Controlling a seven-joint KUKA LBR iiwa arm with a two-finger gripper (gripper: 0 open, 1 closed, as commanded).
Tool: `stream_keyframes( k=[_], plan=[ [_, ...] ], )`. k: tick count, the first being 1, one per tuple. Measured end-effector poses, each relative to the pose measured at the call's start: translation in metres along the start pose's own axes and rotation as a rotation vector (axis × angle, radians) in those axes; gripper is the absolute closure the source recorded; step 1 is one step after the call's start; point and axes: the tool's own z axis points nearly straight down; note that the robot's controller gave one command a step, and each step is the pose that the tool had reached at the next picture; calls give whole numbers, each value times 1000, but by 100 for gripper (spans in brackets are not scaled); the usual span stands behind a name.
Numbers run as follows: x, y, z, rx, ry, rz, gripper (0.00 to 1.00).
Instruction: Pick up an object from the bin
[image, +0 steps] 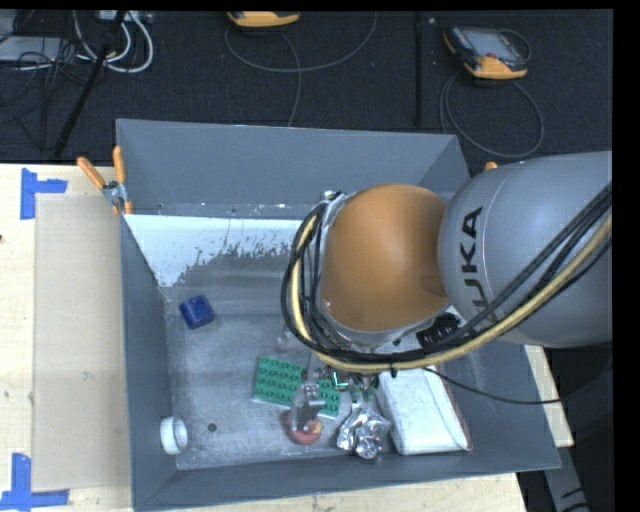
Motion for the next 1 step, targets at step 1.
stream_keyframes(
  k=[1],
  plan=[
    [-55,-39,136,-7,-10,250,0]
  ],
)
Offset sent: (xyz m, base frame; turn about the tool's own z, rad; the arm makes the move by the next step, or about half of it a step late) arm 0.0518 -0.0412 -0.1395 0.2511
